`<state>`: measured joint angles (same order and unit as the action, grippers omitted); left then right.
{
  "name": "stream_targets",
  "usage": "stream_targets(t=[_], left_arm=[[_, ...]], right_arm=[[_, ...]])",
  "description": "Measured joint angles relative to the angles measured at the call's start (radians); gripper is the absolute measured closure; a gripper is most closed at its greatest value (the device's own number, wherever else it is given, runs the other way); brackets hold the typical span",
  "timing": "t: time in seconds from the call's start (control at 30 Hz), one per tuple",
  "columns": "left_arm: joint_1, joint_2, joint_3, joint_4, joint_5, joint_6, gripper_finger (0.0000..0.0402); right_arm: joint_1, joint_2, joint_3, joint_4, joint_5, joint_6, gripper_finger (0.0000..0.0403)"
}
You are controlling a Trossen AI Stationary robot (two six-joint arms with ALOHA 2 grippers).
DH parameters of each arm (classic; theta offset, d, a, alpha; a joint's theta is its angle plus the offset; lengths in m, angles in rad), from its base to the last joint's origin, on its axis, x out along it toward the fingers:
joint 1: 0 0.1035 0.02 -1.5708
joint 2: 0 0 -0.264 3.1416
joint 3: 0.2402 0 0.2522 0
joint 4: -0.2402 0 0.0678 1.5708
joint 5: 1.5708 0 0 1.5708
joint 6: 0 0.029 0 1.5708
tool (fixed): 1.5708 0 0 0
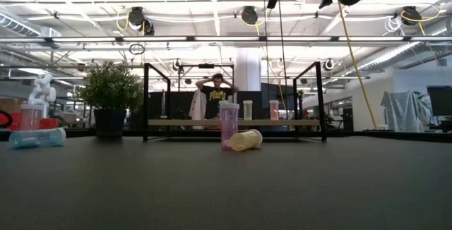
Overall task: Pick and place medicine bottles onto shelf by color
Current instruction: Put the top right purple pill bottle on the shelf
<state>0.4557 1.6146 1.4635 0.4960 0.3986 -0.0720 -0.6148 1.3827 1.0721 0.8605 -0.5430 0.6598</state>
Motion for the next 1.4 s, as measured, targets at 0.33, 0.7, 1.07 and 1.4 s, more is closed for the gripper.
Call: stream_targets(t=[0.33, 0.7, 1.07, 1.4], left_arm=[[-0.001, 0.000, 0.000, 0.001, 0.001, 0.011, 0.0270], [0.000, 0.000, 0.000, -0.033, 0.000, 0.014, 0.0270], [0.028, -0.005, 0.002, -0.113, -0.013, -0.148, 0.0267], [0.084, -0.020, 0.171, -0.554, 0.071, -0.262, 0.0177]], right_arm=[[-0.001, 0.000, 0.000, 0.011, -0.006, -0.033, 0.0237], [-0.001, 0.000, -0.001, 0.011, -0.014, -0.044, 0.0319], [-0.021, -0.002, -0.002, -0.009, -0.065, -0.045, 0.0308], [-0.058, -0.004, -0.002, -0.066, -0.120, -0.123, 0.0308]])
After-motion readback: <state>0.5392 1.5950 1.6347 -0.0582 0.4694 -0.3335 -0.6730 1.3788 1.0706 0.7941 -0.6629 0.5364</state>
